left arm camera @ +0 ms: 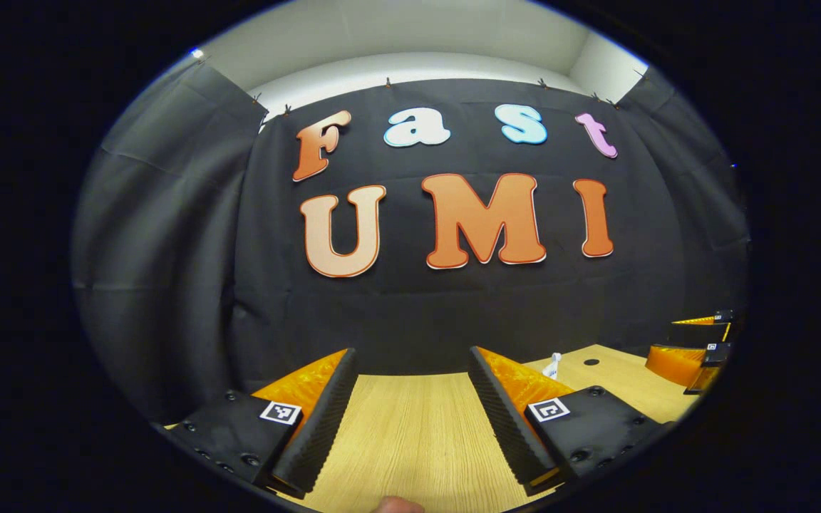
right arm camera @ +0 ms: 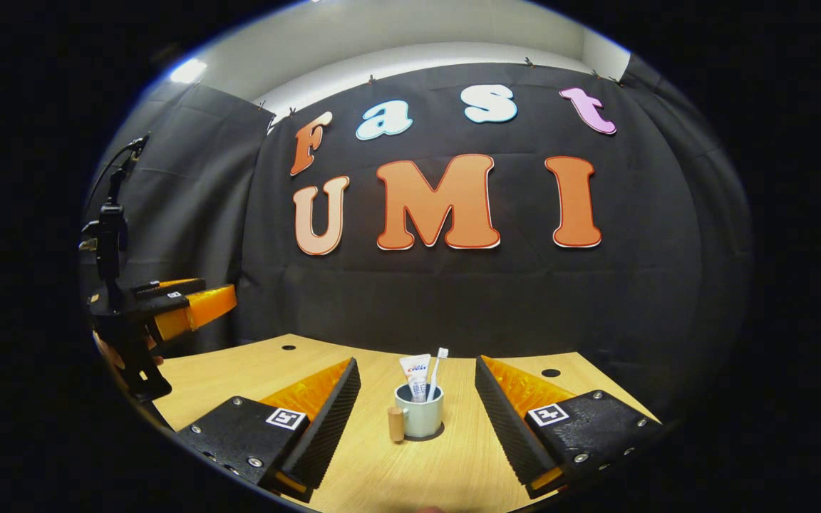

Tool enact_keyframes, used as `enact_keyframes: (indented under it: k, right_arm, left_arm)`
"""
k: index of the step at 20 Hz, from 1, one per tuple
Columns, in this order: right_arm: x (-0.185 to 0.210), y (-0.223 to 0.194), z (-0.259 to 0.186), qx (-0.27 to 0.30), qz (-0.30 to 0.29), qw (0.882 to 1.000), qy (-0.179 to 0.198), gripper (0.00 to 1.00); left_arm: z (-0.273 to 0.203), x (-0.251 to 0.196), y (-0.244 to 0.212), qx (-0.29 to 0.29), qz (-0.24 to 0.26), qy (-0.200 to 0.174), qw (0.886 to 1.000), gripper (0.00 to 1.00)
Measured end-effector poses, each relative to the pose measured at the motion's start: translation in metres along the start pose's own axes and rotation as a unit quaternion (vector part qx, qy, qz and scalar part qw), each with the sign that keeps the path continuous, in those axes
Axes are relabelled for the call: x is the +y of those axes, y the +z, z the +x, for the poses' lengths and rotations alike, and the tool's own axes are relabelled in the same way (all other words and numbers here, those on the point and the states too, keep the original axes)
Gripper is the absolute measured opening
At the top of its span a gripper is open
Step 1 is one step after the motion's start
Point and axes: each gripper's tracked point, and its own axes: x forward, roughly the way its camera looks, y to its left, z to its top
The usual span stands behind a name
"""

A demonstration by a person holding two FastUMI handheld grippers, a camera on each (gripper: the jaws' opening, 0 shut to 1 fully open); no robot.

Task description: Put the toothbrush and toothpaste on the desktop into the cup, then pick up the cup and place it on the coaster on the desktop.

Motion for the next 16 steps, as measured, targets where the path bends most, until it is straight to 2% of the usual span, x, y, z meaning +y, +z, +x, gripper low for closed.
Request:
enact_keyframes:
  k: [2,4,5,8,16]
  right_arm:
    - [-0.001,-0.002,0.003,0.003,-0.005,1.000,-0.005,0.97]
    - [-0.001,-0.003,0.002,0.007,-0.009,1.000,-0.006,1.00]
    - [-0.001,0.000,0.000,0.004,-0.010,1.000,-0.006,0.97]
    - [0.000,0.003,0.001,-0.002,-0.010,1.000,-0.004,0.97]
    - [0.001,-0.008,0.006,0.015,-0.015,1.000,-0.001,0.97]
  left_arm:
    - [-0.002,0.006,-0.005,-0.003,0.011,0.006,1.000,1.00]
    - [-0.008,0.011,-0.006,-0.008,-0.010,0.008,1.000,1.00]
    - [-0.007,0.016,-0.009,-0.008,-0.019,0.010,1.000,1.00]
    - [-0.002,0.023,-0.021,0.006,-0.017,0.020,1.000,0.98]
    - [0.004,0.012,-0.029,0.007,-0.039,0.009,0.999,1.00]
